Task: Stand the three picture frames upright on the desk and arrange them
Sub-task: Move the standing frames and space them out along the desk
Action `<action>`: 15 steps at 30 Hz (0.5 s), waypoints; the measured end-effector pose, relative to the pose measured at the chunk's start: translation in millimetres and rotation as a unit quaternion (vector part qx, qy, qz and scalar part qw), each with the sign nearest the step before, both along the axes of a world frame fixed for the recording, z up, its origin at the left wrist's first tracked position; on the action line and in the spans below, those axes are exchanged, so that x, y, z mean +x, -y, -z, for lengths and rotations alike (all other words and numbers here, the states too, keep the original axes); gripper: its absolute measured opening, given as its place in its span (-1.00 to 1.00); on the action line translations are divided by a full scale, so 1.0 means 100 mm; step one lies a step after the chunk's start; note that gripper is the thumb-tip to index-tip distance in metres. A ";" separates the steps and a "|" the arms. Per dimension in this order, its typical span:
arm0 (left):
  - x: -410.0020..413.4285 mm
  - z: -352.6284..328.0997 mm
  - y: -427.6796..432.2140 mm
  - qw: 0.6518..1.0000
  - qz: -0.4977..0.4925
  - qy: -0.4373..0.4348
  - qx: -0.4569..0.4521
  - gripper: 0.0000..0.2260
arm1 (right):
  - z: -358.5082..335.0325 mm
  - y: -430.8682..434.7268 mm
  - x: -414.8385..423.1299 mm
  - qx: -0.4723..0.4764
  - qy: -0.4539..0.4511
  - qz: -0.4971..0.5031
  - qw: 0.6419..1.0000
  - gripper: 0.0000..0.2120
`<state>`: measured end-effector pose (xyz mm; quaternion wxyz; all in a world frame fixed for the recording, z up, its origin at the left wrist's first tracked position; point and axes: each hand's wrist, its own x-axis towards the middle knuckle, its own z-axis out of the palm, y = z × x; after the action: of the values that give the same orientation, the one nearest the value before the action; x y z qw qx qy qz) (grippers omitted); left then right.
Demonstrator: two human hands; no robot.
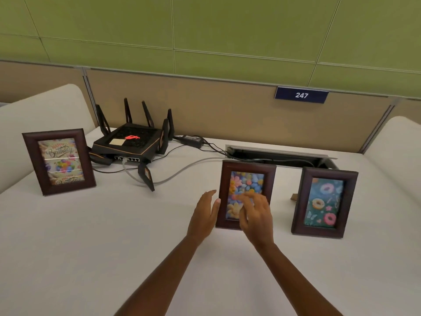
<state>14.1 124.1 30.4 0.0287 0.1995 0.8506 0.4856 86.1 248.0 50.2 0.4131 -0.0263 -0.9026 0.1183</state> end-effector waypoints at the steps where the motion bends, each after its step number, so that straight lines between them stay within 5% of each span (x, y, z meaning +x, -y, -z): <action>1: 0.01 -0.01 -0.03 1.000 0.003 0.000 0.007 -0.62 | -0.01 -0.06 0.01 -0.020 -0.013 0.018 1.000 -0.79; 10: 0.06 0.02 -0.19 0.999 -0.048 -0.008 -0.007 -0.63 | 0.02 -0.53 0.01 -0.250 -0.032 0.072 0.965 -0.63; 15: 0.04 0.11 -0.19 0.998 -0.056 0.022 -0.026 -0.63 | 0.16 -0.65 -0.05 -0.482 0.145 -0.033 0.863 -0.67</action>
<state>18.3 143.3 19.6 0.0252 0.1398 0.8718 0.4689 81.1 313.3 33.9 0.2089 -0.2089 -0.7829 0.5475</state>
